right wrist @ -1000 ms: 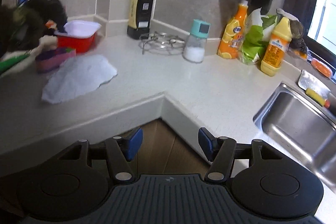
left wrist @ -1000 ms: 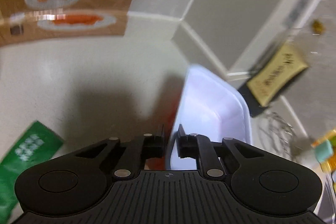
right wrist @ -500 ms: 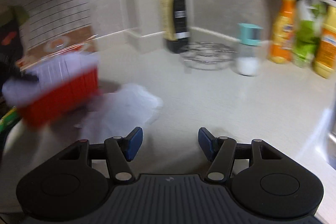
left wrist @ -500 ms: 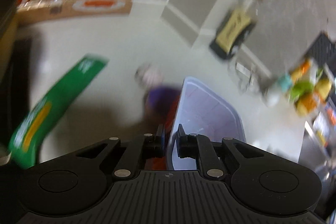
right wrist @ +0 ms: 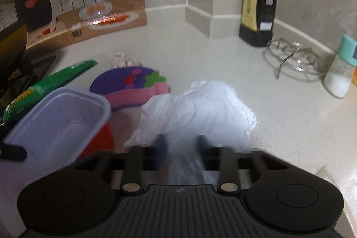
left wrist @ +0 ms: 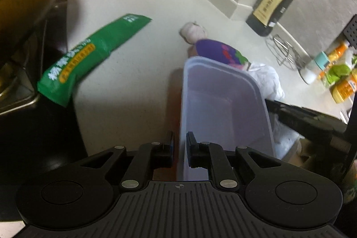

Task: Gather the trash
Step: 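Grasp the white plastic bag with the right tool while the left tool holds the tray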

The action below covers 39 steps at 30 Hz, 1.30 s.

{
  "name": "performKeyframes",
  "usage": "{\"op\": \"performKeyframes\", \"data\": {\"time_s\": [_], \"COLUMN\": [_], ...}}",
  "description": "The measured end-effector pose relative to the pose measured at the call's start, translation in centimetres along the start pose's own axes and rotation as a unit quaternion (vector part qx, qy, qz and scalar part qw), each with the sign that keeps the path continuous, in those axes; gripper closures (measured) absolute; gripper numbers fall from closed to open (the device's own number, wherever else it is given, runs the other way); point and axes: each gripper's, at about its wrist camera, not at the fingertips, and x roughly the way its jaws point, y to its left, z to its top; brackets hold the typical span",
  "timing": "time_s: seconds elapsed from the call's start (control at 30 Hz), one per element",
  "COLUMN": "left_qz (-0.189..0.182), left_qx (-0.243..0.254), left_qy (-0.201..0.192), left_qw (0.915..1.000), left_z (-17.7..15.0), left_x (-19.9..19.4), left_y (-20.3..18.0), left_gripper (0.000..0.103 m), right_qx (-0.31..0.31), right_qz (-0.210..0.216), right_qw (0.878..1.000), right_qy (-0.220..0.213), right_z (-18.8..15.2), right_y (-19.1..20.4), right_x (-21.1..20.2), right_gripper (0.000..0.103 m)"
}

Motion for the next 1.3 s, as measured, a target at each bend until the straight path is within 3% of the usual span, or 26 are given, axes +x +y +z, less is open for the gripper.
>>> {"op": "performKeyframes", "data": {"time_s": [0.03,0.2,0.37,0.43,0.53,0.8,0.9,0.97,1.07,1.3], "left_qz": [-0.004,-0.019,-0.024,-0.025,-0.02,0.005,0.003,0.005,0.003,-0.004], "left_qx": [0.008,0.028,0.036,0.038,0.042,0.072,0.071,0.068,0.06,0.052], "left_qy": [-0.001,-0.003,-0.002,0.0,0.004,0.021,0.02,0.018,0.017,0.018], "left_qw": [1.0,0.9994,0.9991,0.999,0.9989,0.9972,0.9973,0.9975,0.9981,0.9985], "left_z": [-0.1,0.2,0.3,0.3,0.3,-0.4,-0.5,-0.4,-0.2,-0.2], "left_x": [0.0,0.3,0.8,1.1,1.6,2.6,2.6,2.6,2.6,2.2], "left_y": [-0.1,-0.8,-1.3,-1.4,-1.6,-2.3,-2.2,-2.0,-1.6,-1.3], "left_gripper": [0.088,0.087,0.085,0.085,0.085,0.085,0.085,0.085,0.085,0.085], "right_qx": [0.0,0.023,0.053,0.057,0.066,0.038,0.029,0.014,-0.002,-0.005], "right_qz": [0.003,0.004,-0.045,-0.054,-0.034,-0.029,-0.015,-0.025,-0.043,-0.059], "right_qw": [1.0,0.999,0.994,0.994,0.995,0.999,0.999,1.0,0.998,0.998], "right_qy": [0.003,-0.047,-0.083,-0.079,-0.06,0.004,0.007,-0.009,-0.039,-0.031], "right_z": [0.1,1.2,1.8,1.5,0.8,-1.9,-1.8,-1.4,-0.7,-0.3], "right_y": [0.0,-1.4,-4.0,-4.6,-4.7,-2.3,-1.8,-1.4,-1.1,-0.7], "right_x": [-0.1,-4.2,-7.5,-7.9,-8.2,-6.2,-6.2,-6.7,-7.4,-6.1], "right_gripper": [0.099,0.1,0.1,0.1,0.1,0.099,0.093,0.073,0.051,0.049]}}
